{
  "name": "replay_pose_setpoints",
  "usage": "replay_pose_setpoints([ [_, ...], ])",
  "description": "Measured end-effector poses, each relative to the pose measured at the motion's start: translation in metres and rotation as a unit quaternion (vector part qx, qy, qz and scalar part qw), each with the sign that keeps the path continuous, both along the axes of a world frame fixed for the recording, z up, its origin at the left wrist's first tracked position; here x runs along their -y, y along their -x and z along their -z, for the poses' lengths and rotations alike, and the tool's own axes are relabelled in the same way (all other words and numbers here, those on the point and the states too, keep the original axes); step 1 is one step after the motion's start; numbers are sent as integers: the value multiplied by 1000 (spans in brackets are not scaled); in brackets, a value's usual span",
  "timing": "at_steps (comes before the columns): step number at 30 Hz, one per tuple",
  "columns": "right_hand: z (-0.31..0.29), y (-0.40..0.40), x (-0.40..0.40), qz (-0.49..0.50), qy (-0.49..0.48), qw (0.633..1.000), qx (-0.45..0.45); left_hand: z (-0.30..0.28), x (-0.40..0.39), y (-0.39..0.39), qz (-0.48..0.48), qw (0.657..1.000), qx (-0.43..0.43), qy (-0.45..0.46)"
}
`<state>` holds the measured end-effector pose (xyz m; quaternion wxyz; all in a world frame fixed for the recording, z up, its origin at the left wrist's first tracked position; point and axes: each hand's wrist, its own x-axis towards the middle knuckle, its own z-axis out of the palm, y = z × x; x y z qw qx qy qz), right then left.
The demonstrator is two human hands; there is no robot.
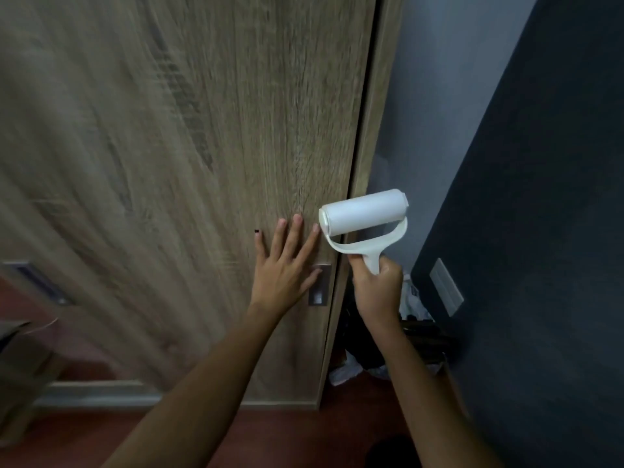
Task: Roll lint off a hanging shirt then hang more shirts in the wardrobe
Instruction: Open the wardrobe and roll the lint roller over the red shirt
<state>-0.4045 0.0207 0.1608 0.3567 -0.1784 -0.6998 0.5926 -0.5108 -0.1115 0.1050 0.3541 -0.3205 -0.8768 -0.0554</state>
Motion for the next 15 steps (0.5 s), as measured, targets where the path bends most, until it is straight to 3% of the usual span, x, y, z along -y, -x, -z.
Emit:
replay_pose_setpoints([
  [15,14,0,29,-59,-11,998,-5,11,26,6,-77,997,9,-20],
])
